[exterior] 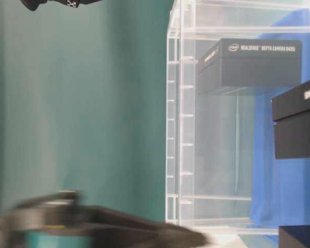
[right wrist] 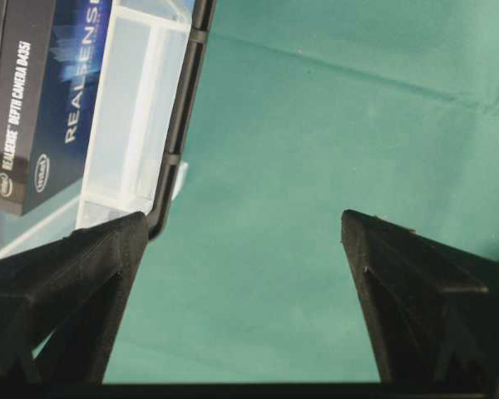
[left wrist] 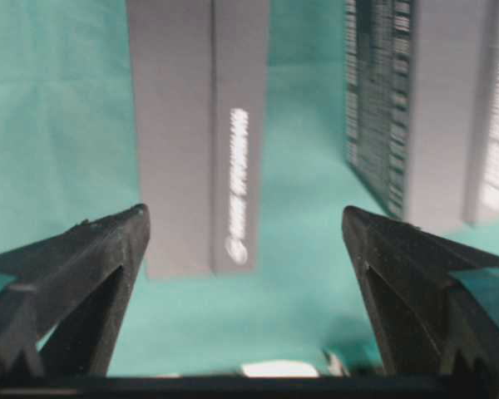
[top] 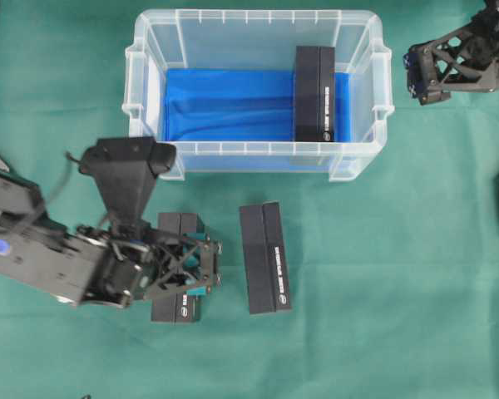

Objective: Take out the box from the case.
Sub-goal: 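Open the left gripper and withdraw it to the upper left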

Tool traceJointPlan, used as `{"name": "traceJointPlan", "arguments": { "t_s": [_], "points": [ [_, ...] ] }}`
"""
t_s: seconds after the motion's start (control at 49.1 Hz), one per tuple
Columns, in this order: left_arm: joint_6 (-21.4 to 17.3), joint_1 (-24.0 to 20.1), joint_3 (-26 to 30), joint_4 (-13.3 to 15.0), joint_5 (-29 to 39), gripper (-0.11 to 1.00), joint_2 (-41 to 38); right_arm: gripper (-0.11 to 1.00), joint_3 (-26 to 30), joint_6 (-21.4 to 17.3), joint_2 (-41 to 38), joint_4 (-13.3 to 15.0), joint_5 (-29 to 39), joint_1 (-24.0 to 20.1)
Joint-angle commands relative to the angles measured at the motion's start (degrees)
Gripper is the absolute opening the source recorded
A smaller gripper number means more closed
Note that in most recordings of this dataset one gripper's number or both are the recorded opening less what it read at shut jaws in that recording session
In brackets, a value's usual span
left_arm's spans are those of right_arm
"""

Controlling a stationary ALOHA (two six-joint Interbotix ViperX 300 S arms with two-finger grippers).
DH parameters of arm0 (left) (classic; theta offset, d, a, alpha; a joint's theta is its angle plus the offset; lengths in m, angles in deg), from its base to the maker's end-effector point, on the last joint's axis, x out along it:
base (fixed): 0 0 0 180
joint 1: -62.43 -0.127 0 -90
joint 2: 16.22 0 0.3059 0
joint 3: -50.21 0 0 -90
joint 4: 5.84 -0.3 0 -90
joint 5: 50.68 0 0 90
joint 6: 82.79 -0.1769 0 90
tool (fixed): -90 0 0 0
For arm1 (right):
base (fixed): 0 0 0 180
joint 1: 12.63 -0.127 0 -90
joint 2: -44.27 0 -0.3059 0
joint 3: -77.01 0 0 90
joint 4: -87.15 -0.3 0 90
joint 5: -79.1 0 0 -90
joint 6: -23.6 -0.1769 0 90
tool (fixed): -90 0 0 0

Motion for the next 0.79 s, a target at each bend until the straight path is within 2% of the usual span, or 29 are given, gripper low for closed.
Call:
{"name": "traceJointPlan", "arguments": {
  "t_s": [0.0,0.163,0.346,0.509,0.773],
  "points": [
    [-0.4,-0.4,4.7,-0.1,3.9,0.97,3.0,0.93,0.6,-0.1,0.7,0.0,-0.1,-0.1],
    [-3.7,-0.8,11.3,-0.4,11.8,0.97,3.7,0.93,0.5,-0.1,0.7,0.1,-0.1,-0.1],
    [-7.2,-1.8,14.8,-0.4,13.7,0.97,2.8,0.94,0.6,-0.4,0.7,0.0,-0.1,-0.1],
    [-7.7,-1.8,13.1,-0.4,14.2,0.96,4.0,0.93,0.6,-0.4,0.7,0.0,0.4,-0.1],
    [-7.2,0.5,4.9,-0.1,14.3,0.96,10.9,0.93,0.6,-0.5,0.7,0.0,1.4,-0.1]
  ]
}}
